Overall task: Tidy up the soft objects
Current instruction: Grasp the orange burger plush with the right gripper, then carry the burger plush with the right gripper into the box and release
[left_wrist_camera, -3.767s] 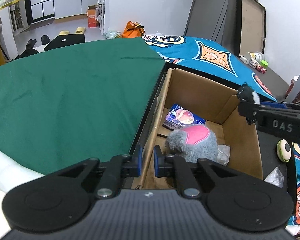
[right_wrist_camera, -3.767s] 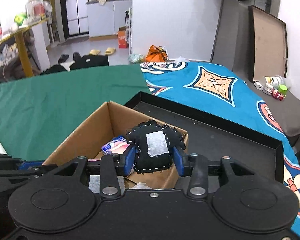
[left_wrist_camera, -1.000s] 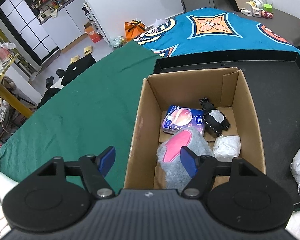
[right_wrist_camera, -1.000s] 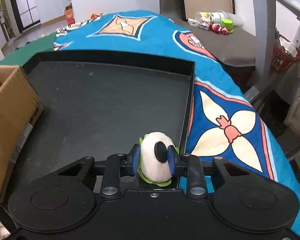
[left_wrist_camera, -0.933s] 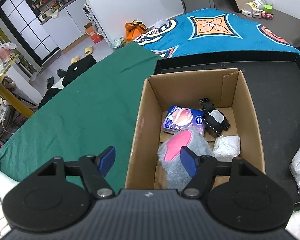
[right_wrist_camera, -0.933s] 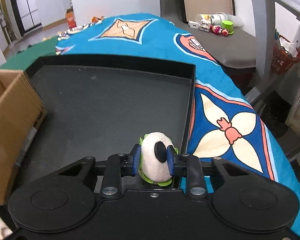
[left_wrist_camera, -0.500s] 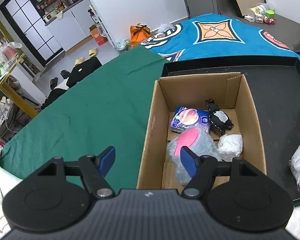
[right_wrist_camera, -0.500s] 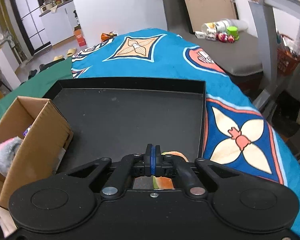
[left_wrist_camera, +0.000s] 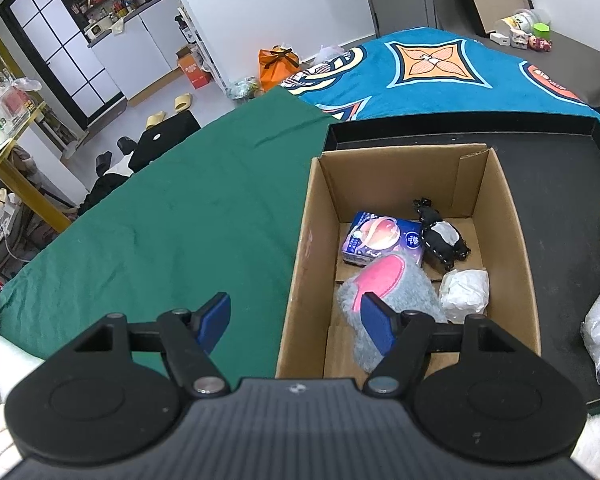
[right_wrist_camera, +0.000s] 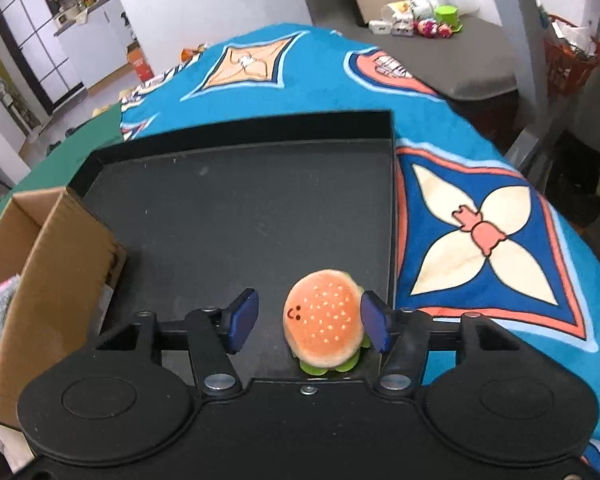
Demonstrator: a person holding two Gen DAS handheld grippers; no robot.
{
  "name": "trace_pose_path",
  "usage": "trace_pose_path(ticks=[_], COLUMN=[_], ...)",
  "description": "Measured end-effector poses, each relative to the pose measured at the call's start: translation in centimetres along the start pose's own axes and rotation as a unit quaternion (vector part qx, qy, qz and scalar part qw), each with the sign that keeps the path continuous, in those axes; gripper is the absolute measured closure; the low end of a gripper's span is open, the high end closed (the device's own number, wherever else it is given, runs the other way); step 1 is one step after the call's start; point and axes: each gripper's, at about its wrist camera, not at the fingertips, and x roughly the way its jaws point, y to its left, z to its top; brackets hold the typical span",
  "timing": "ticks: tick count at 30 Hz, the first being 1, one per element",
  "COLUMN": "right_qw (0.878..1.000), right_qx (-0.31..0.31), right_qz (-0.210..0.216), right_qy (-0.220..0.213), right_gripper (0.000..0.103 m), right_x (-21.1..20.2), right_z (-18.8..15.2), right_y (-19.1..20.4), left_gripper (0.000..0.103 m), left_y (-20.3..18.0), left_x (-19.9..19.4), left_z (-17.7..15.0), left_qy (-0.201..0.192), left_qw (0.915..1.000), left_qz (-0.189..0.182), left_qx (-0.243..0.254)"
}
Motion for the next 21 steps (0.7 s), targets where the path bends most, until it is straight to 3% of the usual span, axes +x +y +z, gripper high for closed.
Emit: trace_pose_path(ticks=[8, 9, 11, 16, 21], right_qw=[0.999, 0.998, 0.998, 0.997, 0.999], right_qx=[-0.044, -0.05, -0.056, -0.062, -0.052], right_qz=[-0.028, -0.03, -0.033, -0.033, -0.014], right_qy=[0.016, 0.016, 0.018, 0.017, -0.002], right_gripper=[0.046, 0.048, 0.066, 0.075, 0.075], right_x=[1.5, 1.5, 1.5, 1.0, -0.7], right_z=[-0.6, -0.7, -0.7, -0.6, 0.1], right_y=[0.6, 0.8, 0.8, 0.7, 1.4], left_gripper=[0.033, 0.033, 0.033, 0.033, 0.033], left_y=[0.0, 0.0, 0.0, -0.1, -0.1], left_x=[1.1, 1.1, 1.2, 1.1, 0.8], left_z=[0.1, 0.1, 0.2, 0.3, 0.1], left_qy=[0.007, 0.008, 0.008, 0.007, 0.006], left_qw=[1.0, 1.0, 1.0, 1.0, 1.0], left_qz=[-0.002, -0.002, -0.001, -0.001, -0.001], left_qx=[-0.001, -0.002, -0.001, 0.001, 0.0])
